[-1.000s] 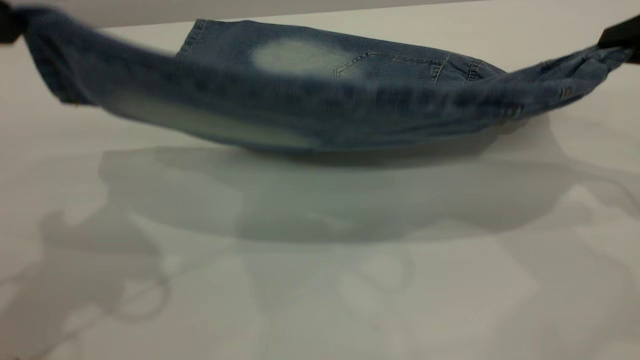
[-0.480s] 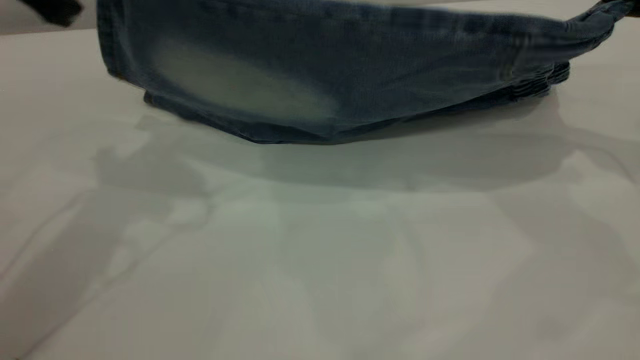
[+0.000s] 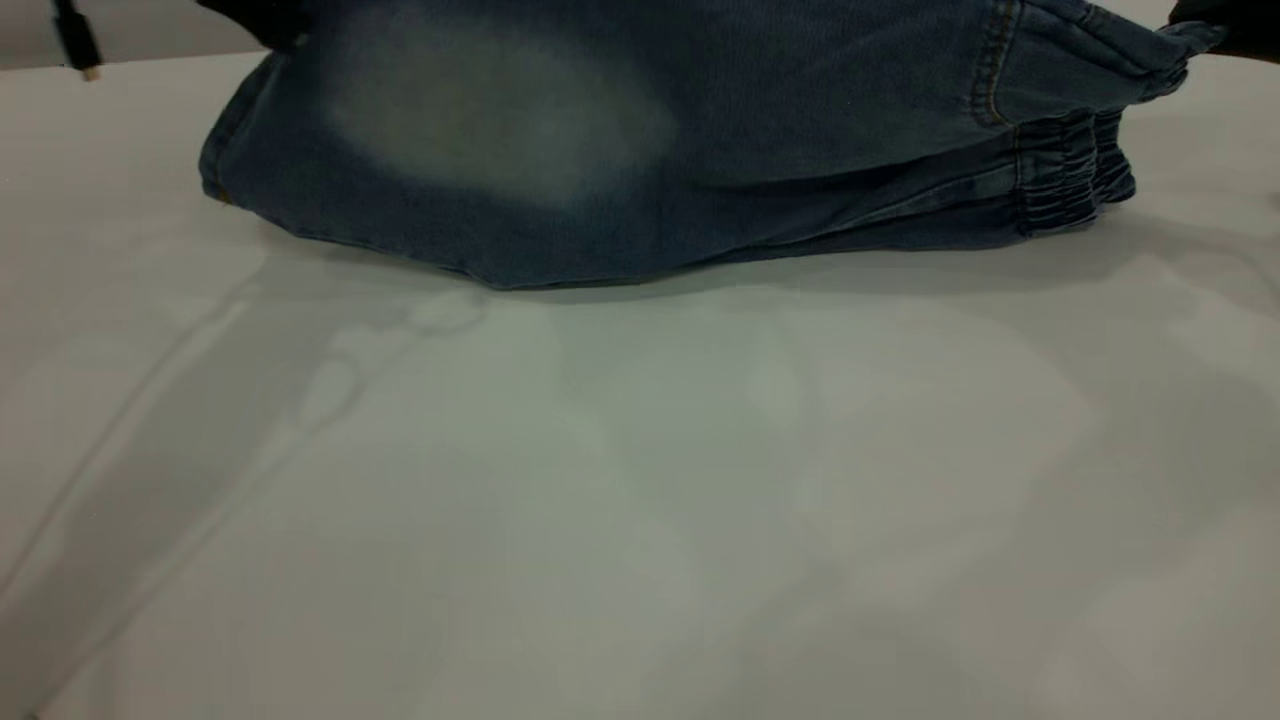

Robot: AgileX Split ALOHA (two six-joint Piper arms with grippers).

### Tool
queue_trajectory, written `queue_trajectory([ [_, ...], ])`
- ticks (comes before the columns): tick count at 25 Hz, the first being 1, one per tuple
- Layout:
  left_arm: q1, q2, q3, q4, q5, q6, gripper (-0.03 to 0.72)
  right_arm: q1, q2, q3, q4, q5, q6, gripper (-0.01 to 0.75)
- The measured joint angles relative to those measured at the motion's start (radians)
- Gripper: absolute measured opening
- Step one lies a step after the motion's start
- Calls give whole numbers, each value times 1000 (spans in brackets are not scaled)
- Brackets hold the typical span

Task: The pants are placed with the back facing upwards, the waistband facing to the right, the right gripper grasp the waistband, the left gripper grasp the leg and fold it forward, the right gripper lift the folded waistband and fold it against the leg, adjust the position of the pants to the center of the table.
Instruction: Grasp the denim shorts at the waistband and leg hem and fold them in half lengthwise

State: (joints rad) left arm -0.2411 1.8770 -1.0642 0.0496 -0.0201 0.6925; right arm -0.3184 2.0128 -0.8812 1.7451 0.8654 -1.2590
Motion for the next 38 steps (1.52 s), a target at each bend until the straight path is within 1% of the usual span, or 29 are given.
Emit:
queue_trajectory([
  [8, 0, 130, -159, 2, 10, 2, 78, 0, 46, -67, 0, 0, 1, 50],
  [12, 0, 139, -181, 2, 14, 2, 78, 0, 50, -67, -1, -1, 1, 72],
  [16, 0, 147, -181, 2, 20, 2, 78, 0, 50, -76, 1, -20, 1, 141],
  [19, 0, 148, -181, 2, 13, 2, 78, 0, 50, -77, 0, -45, 1, 224],
  [22, 0, 152, -180, 3, 13, 2, 81, 0, 50, -77, 0, -41, 1, 292],
  [25, 0, 165, -180, 3, 20, 2, 87, 0, 50, -77, 0, -26, 1, 334],
  [29, 0, 167, -180, 0, 20, 2, 98, 0, 50, -77, 0, 1, 1, 353],
  [34, 0, 178, -180, 1, 13, 2, 141, 11, 50, -72, 0, 28, 27, 353],
  [36, 0, 193, -180, 1, 13, 2, 176, 18, 50, -72, -13, 24, 50, 353],
  [38, 0, 208, -181, 2, 13, 2, 227, 20, 50, -72, -41, 23, 57, 353],
])
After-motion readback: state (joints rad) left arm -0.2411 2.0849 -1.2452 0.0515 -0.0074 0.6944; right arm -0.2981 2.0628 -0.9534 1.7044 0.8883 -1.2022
